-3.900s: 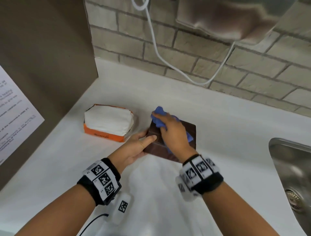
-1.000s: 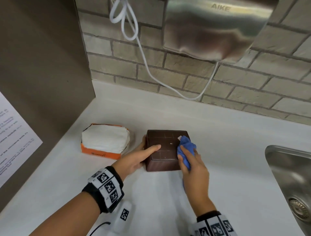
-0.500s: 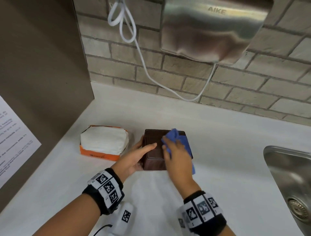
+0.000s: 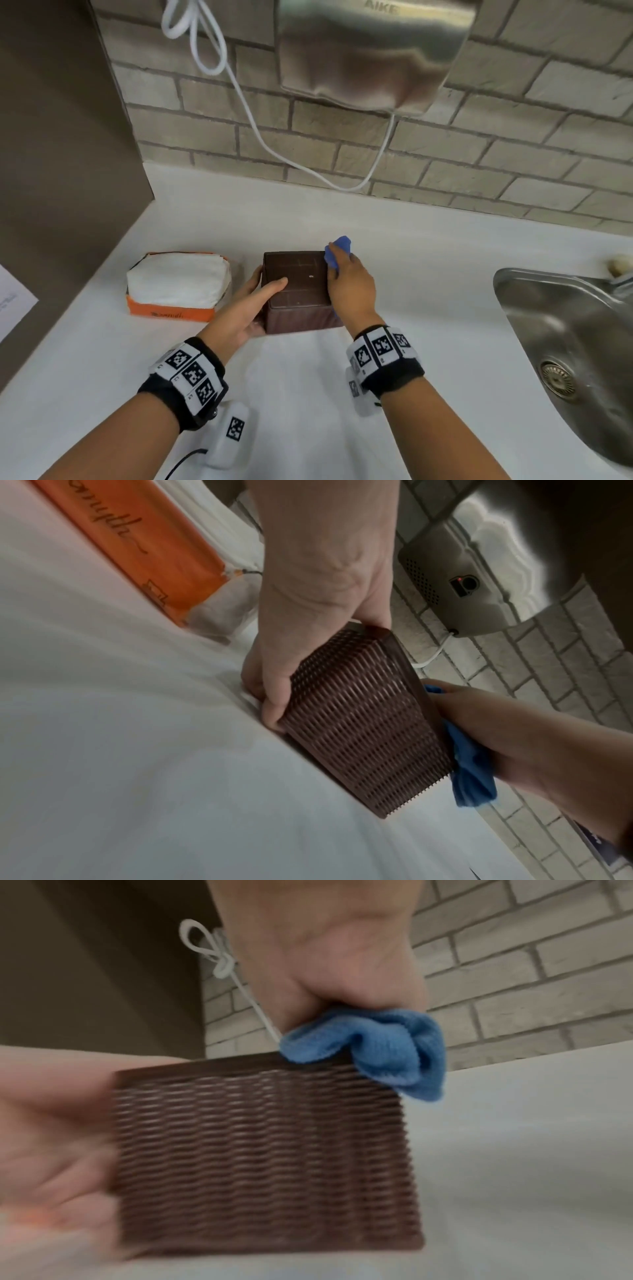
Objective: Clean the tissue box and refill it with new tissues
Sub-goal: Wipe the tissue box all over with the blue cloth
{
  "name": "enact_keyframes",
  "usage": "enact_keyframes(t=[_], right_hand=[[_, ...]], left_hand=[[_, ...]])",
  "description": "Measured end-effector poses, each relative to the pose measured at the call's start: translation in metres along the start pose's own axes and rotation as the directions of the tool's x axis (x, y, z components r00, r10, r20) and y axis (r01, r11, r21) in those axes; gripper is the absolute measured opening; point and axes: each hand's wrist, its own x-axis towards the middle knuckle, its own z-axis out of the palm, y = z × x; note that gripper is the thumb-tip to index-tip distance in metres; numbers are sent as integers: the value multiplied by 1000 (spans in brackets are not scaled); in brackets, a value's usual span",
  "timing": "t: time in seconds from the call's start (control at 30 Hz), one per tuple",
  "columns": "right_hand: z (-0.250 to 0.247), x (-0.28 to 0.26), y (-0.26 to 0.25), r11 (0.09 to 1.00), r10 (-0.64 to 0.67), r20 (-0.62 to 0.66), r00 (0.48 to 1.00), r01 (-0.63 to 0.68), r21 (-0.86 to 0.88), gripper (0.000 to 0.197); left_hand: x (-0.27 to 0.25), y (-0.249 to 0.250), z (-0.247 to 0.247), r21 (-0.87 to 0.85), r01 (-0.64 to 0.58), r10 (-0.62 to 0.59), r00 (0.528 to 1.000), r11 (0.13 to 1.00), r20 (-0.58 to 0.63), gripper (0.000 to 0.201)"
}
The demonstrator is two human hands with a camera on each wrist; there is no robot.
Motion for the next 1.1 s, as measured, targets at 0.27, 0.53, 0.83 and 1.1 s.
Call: enact_keyframes(t=[0.27,0.53,0.83,1.1], right_hand=[[-11,-29,17,969,3,-17,1000,1,246,44],[-65,-12,52,548,328,371,869,-495,675,34],[-87,-44,138,488,356,131,925,-304,818,4],[-42,-38,128,941,324,247,913,-283,-185,66]], left_hand=[[1,4,-1,32,-12,10,999,999,49,35],[3,3,0,7,-8,8,1000,1000,28,46],[0,5,3,26,-5,4,999,1000,35,41],[-6,7,4,15,-6,6,1000,1000,20,47]])
